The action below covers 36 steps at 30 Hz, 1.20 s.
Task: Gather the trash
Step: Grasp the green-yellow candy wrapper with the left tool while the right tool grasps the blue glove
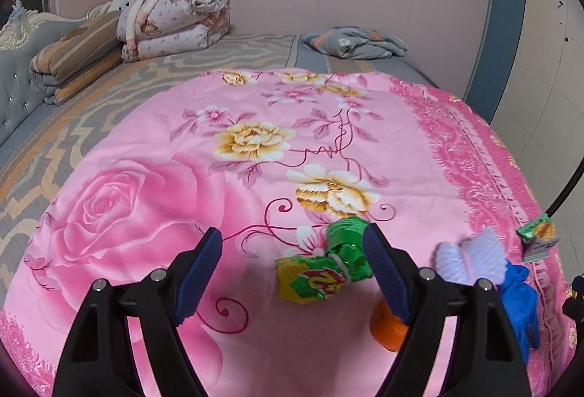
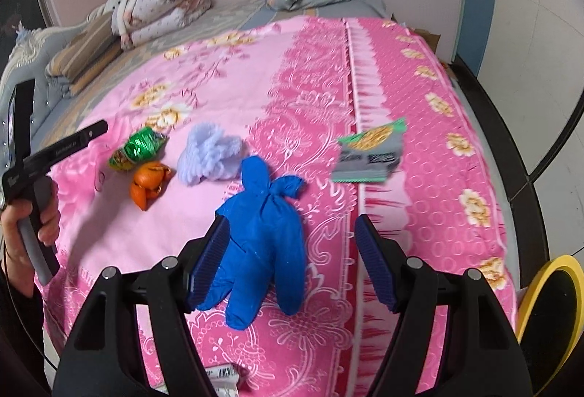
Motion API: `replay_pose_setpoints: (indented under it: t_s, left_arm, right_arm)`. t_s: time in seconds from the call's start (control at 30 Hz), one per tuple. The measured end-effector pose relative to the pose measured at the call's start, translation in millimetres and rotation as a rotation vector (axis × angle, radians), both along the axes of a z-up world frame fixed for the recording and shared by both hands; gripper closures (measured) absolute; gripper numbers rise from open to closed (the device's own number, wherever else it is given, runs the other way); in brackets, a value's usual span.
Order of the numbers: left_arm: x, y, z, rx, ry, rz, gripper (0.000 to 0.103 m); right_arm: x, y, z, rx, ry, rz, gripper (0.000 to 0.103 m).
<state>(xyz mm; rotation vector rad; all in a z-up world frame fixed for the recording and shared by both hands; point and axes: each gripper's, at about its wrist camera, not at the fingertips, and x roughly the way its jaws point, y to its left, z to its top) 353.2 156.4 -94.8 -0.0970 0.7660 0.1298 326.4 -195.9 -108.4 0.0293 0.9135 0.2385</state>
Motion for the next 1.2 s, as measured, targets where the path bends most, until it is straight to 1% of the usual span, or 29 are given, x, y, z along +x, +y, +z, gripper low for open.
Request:
replay_pose_setpoints:
  t_s: [0.23,0.43,0.53,0.6,0.63,0.7,0.8,0.83,0.87,0.9,0.93,0.97,1.03,1.1,1.2]
  left_arm:
    - [19,7,-18,-0.009,0.025,-0.009,0.027]
    - [33,-3,-37,0.015,0.055,-0.043,0.027]
    - [38,-7,-45,0.021,0.07,-0.058,0.029]
    - [42,-10,-51,0.028,0.086,-0.075,0.042]
    - [43,-11,-54,0.028,0.095,-0.084,0.046]
    - [45,-13,-60,0.018,0.105,-0.105,0.064]
    - [45,-16,-62,0.016,0.1,-0.109,0.078]
    - [45,-16,-62,0.016,0.096,-0.109,0.08]
    - [45,-17,-62,0.014,0.093,-0.108,0.082]
    - [44,-16,-62,0.014,0.088,-0.102,0.084]
    - [44,-15,-62,0.009,0.082,-0.093,0.086]
    - [44,-14,-61,0.006,0.079,-0.085,0.092]
    - [44,-10,-58,-0.013,0.072,-0.07,0.098]
    - [42,-7,-56,-0.026,0.066,-0.062,0.098]
    - [40,-8,-51,-0.011,0.062,-0.061,0.099]
  right_arm:
    - [18,18,-24,-0.035,0.043,0.021,0.036]
    - [31,27,-46,-0.061,0.079,0.018,0.036]
    - [37,33,-57,-0.066,0.106,0.029,0.039]
    - [38,39,-62,-0.071,0.118,0.04,0.045]
    - [38,42,-64,-0.079,0.12,0.046,0.05]
    - [37,47,-66,-0.089,0.109,0.056,0.06]
    - [37,50,-65,-0.074,0.103,0.065,0.072]
    - [36,51,-65,-0.07,0.102,0.07,0.075]
    - [36,52,-65,-0.063,0.101,0.081,0.081]
    - [36,53,-64,-0.056,0.1,0.089,0.084]
    - [35,53,-63,-0.054,0.098,0.092,0.085]
    - [35,53,-63,-0.053,0.096,0.094,0.086]
    - [34,54,-61,-0.046,0.095,0.098,0.088]
    - [32,52,-57,-0.035,0.094,0.099,0.089]
    - [26,51,-48,-0.024,0.083,0.105,0.089]
